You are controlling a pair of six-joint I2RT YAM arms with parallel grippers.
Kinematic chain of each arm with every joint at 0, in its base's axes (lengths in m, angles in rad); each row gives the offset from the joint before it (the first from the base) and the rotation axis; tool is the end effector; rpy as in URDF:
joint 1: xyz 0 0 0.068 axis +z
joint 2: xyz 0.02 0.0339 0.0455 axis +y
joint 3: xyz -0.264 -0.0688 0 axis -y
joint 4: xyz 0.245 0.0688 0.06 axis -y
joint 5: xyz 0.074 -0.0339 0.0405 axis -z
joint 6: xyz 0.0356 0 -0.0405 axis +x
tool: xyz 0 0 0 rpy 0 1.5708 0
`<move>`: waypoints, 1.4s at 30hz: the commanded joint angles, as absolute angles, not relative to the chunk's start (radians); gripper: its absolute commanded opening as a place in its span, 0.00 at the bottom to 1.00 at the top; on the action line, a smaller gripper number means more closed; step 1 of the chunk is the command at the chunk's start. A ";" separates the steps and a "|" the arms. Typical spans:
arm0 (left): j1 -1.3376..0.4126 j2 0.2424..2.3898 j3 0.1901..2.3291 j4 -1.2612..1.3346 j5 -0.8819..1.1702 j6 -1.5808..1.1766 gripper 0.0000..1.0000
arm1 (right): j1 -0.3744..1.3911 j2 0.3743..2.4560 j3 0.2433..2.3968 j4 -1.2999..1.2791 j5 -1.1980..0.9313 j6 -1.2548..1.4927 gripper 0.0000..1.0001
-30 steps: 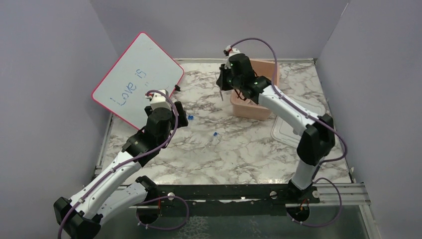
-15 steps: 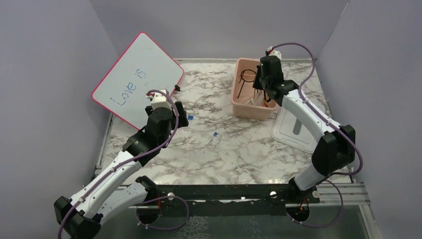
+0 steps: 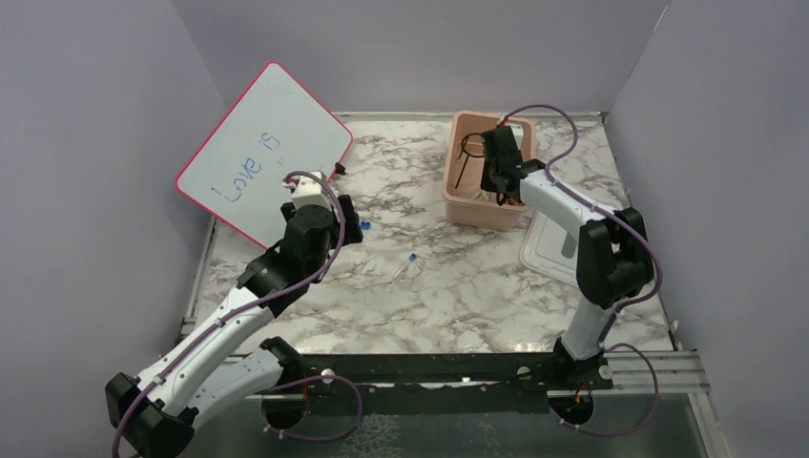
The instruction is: Organize the chemistry lab equipment
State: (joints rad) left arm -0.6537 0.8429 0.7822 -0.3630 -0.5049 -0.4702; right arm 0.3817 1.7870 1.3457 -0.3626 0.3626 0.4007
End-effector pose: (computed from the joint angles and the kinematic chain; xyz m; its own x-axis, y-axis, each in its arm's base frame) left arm 0.1600 -0.1009 0.3124 -0.3735 -0.2134 -0.9027 0.0146 0.9717 -0.2357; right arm 0.3743 0.1366 0.2437 -0.6621 0.1272 -0.7386 0.1503 0.9880 0.0355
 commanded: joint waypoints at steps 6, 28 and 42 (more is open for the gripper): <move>-0.645 0.851 0.776 -0.342 -0.478 -0.463 0.86 | 0.368 1.837 1.350 -0.395 0.407 0.422 0.23; -0.646 0.932 0.769 -0.314 -0.195 -0.468 0.84 | 0.582 1.465 1.351 -0.449 0.101 0.417 0.51; -0.658 1.352 0.871 -0.356 0.171 -0.428 0.58 | 0.634 1.195 0.945 -0.281 -0.164 0.609 0.45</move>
